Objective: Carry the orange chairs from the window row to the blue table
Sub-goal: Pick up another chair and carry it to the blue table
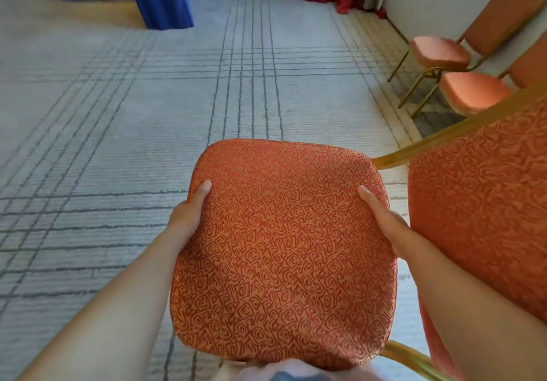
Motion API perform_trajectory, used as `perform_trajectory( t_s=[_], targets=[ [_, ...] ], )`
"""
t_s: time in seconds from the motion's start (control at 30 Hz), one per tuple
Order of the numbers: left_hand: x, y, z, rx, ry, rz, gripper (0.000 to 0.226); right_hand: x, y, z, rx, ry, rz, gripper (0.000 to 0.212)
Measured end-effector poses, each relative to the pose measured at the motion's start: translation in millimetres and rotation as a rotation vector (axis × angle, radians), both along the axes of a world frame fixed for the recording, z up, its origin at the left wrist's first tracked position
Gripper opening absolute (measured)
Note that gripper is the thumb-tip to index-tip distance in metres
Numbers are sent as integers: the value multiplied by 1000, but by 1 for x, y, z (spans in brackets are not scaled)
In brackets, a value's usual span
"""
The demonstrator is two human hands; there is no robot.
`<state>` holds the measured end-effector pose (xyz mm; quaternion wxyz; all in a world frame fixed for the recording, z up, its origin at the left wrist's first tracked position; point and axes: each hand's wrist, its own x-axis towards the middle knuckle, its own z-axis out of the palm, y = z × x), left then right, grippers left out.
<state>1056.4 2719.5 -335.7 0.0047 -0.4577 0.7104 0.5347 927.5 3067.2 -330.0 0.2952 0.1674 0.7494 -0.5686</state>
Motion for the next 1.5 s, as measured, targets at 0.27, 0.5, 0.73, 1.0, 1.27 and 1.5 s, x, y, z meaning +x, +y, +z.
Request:
perform_trajectory(
  t_s=[0.27,0.5,0.73,1.0,1.27,1.5],
  targets=[
    [-75,-39,14,-22,37,31,87,-84,-45,-4,-37,-27,24,125],
    [-203,-71,2,-38,18,64,84,-220,-80,-19,-93,-30,51,124],
    [-346,-94,27,-21,78,114,80,-381,-118,4,-91,-2,107,128],
    [-446,-148,23,15,61,144,83,-494,-177,-14,-116,-38,156,106],
    [-598,-245,-1,20,64,108,82,-637,-266,-39,-114,-35,119,109],
    [-749,-355,11,-36,137,62,80,-769,-362,-16,-146,31,75,113]
  ],
)
